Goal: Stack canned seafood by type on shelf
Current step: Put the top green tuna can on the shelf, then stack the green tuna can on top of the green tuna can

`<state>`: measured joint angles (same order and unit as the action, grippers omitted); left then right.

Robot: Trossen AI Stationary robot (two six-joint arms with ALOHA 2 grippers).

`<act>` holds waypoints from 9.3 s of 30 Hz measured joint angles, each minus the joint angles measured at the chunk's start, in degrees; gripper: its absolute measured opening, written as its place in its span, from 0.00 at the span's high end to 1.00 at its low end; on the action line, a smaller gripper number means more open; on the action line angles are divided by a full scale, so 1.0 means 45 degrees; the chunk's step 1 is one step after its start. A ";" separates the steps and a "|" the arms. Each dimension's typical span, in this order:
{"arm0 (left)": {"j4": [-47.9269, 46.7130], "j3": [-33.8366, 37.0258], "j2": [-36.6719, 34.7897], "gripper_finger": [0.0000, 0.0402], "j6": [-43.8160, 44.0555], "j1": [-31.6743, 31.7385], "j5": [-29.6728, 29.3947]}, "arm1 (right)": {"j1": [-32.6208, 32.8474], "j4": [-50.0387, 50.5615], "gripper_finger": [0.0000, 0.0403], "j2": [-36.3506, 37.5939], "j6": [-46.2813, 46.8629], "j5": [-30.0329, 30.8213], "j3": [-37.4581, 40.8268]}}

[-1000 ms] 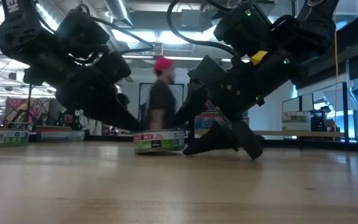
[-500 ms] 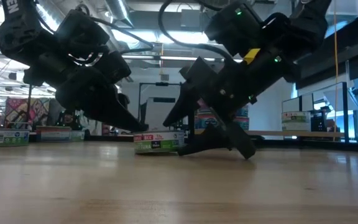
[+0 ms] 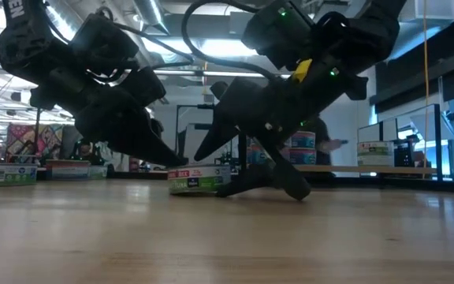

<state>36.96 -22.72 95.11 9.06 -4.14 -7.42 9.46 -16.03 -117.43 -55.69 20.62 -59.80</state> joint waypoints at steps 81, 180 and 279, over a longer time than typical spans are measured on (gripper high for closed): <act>-0.3419 -0.0034 -0.4265 0.47 0.0869 -0.0073 -0.1647 | -0.3265 2.0022 0.64 0.7283 1.7674 0.5217 0.0744; -0.3417 -0.0034 -0.4269 0.47 0.1234 -0.0083 -0.1642 | -0.8035 1.7316 0.29 0.7317 1.5298 0.5732 0.2305; -2.0111 -0.6528 -0.0981 0.68 0.1470 0.1110 0.0353 | 0.1397 0.0087 0.30 0.7739 1.2966 0.2161 0.5564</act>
<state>-53.54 -52.10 90.70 15.68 0.85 -5.83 15.75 -15.64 -82.61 2.66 30.35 -34.76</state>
